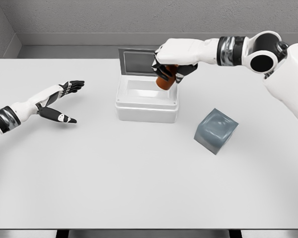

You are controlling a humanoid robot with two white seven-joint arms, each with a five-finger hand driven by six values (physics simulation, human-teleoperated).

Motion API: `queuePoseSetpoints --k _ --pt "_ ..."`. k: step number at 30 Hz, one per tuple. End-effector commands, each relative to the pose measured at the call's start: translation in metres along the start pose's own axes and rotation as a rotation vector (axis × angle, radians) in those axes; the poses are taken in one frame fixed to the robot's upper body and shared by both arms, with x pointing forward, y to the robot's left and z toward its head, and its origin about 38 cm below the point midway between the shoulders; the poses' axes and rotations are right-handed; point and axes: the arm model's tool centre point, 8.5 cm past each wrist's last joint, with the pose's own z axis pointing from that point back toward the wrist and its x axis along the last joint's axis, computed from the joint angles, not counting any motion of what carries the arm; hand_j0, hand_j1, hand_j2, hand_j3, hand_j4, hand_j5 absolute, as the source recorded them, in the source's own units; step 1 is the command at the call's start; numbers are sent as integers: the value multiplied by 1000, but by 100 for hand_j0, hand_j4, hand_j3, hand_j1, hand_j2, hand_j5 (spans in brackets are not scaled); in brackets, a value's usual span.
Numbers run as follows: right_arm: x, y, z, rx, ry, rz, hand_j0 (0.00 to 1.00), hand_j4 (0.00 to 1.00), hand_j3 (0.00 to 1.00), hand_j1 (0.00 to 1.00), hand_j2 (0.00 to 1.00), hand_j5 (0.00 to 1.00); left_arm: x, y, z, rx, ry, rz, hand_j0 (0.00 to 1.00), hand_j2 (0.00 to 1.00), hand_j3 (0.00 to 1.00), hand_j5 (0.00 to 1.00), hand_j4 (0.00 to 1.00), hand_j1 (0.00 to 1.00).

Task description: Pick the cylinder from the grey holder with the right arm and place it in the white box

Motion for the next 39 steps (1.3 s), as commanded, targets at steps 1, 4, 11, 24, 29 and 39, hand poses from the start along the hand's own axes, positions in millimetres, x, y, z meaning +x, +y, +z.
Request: queuePoseSetpoints --k 1,4,11,24,29,39 --pt "-5 5 -4 9 15 -15 8 8 8 8 8 8 1 1 0 5 -3 5 100 100 100 100 100 100" --pt "-5 5 -5 10 15 -17 8 8 8 8 8 8 0 1 0 4 -3 5 100 100 100 100 100 100" --pt "-8 5 -5 9 23 -25 8 8 8 8 8 8 0 -1 -1 1 -5 8 100 100 100 100 100 100" --pt "-10 12 -10 23 27 -38 8 8 8 8 8 8 0 -2 -1 1 -4 9 100 100 100 100 100 100" --pt "-10 15 -13 35 26 -40 8 8 8 8 8 8 0 -2 -1 2 -6 8 100 100 100 100 100 100" --pt "-8 16 -17 34 20 -46 8 8 8 8 8 8 0 -2 -1 1 -5 7 100 100 100 100 100 100"
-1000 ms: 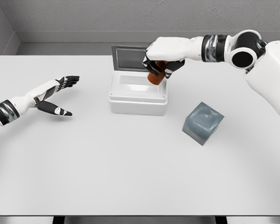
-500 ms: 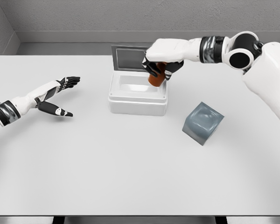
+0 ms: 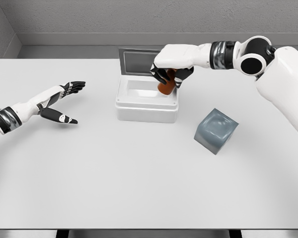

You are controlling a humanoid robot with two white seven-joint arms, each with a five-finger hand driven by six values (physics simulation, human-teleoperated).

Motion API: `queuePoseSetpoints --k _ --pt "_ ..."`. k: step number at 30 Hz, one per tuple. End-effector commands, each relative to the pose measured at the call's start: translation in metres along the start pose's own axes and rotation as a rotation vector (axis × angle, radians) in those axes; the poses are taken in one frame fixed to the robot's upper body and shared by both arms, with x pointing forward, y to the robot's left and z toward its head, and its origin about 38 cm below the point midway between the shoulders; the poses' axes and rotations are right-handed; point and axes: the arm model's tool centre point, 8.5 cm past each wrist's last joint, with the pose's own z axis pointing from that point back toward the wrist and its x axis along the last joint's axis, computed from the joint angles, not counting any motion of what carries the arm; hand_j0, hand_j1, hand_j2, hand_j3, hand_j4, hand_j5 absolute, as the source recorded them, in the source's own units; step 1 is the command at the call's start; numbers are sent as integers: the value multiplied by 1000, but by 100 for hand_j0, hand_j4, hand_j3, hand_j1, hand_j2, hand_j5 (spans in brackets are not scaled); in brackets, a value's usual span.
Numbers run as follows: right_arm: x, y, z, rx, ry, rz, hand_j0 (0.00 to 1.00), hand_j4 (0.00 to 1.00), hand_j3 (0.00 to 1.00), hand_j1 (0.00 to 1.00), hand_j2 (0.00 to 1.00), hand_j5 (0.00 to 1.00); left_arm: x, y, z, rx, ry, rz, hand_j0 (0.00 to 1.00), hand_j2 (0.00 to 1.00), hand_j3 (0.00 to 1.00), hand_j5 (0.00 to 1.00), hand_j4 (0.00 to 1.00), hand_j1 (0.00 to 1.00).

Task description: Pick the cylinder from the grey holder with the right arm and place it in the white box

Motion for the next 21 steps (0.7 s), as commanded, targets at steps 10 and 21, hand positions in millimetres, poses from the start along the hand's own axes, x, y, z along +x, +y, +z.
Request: queuePoseSetpoints --k 10,21 --pt "0 -4 1 -10 1 0 8 8 8 8 8 8 0 0 0 3 -2 6 100 100 100 100 100 100" --pt "0 -5 1 -11 0 2 8 8 8 8 8 8 0 -1 0 3 -4 9 100 100 100 100 100 100"
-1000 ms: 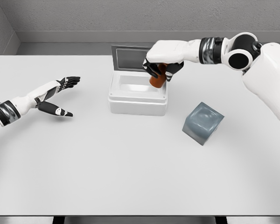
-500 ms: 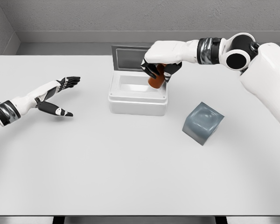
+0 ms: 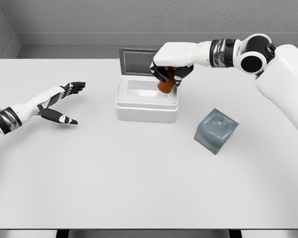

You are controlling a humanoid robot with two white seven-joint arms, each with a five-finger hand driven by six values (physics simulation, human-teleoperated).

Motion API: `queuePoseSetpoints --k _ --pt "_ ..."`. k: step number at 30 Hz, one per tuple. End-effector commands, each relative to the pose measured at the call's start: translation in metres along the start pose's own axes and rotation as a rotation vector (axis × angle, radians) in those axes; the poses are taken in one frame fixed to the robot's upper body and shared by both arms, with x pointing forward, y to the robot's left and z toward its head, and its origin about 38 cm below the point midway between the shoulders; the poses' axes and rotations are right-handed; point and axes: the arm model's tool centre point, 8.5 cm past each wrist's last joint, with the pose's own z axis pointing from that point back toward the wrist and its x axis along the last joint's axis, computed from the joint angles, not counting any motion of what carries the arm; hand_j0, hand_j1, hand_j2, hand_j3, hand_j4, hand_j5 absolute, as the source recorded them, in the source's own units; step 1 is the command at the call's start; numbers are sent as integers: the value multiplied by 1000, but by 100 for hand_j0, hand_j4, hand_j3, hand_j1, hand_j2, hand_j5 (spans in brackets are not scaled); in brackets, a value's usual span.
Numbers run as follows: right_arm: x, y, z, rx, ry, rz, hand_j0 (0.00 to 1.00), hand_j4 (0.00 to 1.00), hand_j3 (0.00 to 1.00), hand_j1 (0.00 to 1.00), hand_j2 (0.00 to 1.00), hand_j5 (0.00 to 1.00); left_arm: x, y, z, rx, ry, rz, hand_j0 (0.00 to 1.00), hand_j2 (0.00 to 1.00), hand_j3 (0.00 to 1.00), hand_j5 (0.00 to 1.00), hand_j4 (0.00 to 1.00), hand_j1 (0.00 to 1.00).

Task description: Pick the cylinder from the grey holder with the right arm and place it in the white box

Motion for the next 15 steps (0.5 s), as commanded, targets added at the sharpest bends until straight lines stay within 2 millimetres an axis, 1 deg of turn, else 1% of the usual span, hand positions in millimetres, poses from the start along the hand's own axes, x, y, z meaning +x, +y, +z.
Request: queuePoseSetpoints --k 1,3,4,5,6,7,10,12,13,14,15 --pt "0 -1 0 -5 0 -5 8 8 8 8 8 8 1 0 -1 4 -6 7 100 100 100 100 100 100" --pt "0 -1 0 -7 -1 -5 8 8 8 8 8 8 1 0 -1 4 -7 6 100 100 100 100 100 100" --pt "0 -1 -1 -4 1 -1 38 38 38 38 38 38 1 0 -1 3 -5 7 100 100 100 100 100 100" --pt "1 1 -2 28 23 47 96 96 96 96 96 96 1 0 -1 4 -6 7 100 100 100 100 100 100" --pt "1 1 -3 54 42 92 100 100 100 100 100 100 1 0 -1 4 -6 7 100 100 100 100 100 100" --pt "1 1 -4 55 40 91 100 100 100 100 100 100 1 0 -1 4 -6 7 100 100 100 100 100 100" --pt "8 -5 -6 41 23 111 100 100 100 100 100 100 1 0 -1 4 -6 7 100 100 100 100 100 100" --pt "13 -13 -6 26 13 129 100 100 100 100 100 100 1 -1 -2 4 -8 7 100 100 100 100 100 100" --pt "16 -21 0 6 13 147 100 100 100 100 100 100 1 -1 -2 4 -8 7 100 100 100 100 100 100" --pt "12 -31 14 -39 31 147 100 100 100 100 100 100 1 -1 -2 4 -8 7 100 100 100 100 100 100" --pt "0 -36 33 -71 73 136 100 100 100 100 100 100 1 -1 -2 3 -9 6 100 100 100 100 100 100"
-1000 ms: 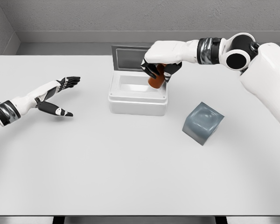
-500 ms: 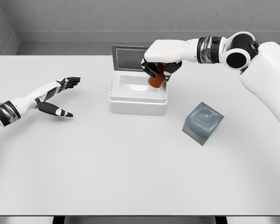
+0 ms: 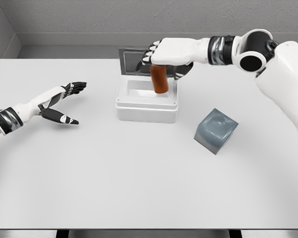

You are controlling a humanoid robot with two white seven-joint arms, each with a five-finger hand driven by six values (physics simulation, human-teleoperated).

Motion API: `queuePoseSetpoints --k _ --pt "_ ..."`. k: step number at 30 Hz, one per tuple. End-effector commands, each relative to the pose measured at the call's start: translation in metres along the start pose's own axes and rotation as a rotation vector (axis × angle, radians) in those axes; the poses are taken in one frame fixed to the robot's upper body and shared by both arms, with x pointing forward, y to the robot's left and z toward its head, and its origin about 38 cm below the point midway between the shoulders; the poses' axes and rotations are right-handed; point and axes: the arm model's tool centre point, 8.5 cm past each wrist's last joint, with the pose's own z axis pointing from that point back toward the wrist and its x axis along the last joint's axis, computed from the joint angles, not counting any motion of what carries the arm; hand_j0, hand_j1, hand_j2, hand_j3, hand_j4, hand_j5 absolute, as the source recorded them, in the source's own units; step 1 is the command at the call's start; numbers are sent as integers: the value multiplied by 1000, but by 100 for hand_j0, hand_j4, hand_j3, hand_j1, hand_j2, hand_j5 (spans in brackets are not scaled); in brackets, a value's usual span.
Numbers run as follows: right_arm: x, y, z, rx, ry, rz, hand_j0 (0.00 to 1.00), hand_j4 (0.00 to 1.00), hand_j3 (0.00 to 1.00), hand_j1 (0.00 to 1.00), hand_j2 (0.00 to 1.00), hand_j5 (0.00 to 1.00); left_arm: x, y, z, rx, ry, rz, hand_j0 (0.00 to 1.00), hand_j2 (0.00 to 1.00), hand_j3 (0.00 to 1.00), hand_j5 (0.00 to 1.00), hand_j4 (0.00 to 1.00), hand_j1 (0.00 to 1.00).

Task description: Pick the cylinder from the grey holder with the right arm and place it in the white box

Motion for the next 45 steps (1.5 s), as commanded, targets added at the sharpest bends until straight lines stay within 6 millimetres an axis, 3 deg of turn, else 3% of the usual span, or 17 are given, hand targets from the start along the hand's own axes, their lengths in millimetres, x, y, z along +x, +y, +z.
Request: queuePoseSetpoints --k 1,4,7,13,14,16,19,25,29,34,41,45 --pt "-20 -20 38 -78 75 4 100 100 100 100 100 100 0 0 0 4 -3 7 100 100 100 100 100 100" --pt "-50 -21 100 -147 192 -36 100 100 100 100 100 100 0 0 0 3 -3 5 100 100 100 100 100 100" --pt "-68 -11 154 -172 279 -80 100 100 100 100 100 100 0 0 0 3 -3 5 100 100 100 100 100 100" --pt "-68 53 165 -65 310 -164 100 100 100 100 100 100 6 7 -2 13 -11 0 100 100 100 100 100 100" --pt "-71 54 178 -52 335 -158 100 100 100 100 100 100 12 14 -5 22 -25 -7 100 100 100 100 100 100" --pt "-72 56 190 -40 356 -152 100 100 100 100 100 100 38 47 -22 75 -11 72 100 100 100 100 100 100" --pt "-69 56 197 -28 359 -136 100 100 100 100 100 100 55 63 -42 100 -7 138 100 100 100 100 100 100" --pt "-62 67 190 -4 337 -143 100 100 100 100 100 100 56 31 -104 43 30 152 100 100 100 100 100 100" --pt "-54 67 182 8 308 -127 100 100 100 100 100 100 66 43 -118 68 34 168 100 100 100 100 100 100" --pt "-48 67 176 19 286 -115 100 100 100 100 100 100 85 30 -138 34 -44 124 100 100 100 100 100 100" --pt "-48 67 175 18 285 -114 100 100 100 100 100 100 129 34 -152 11 -151 68 100 100 100 100 100 100" --pt "-48 65 178 21 288 -105 100 100 100 100 100 100 125 30 -151 7 -148 73 100 100 100 100 100 100"
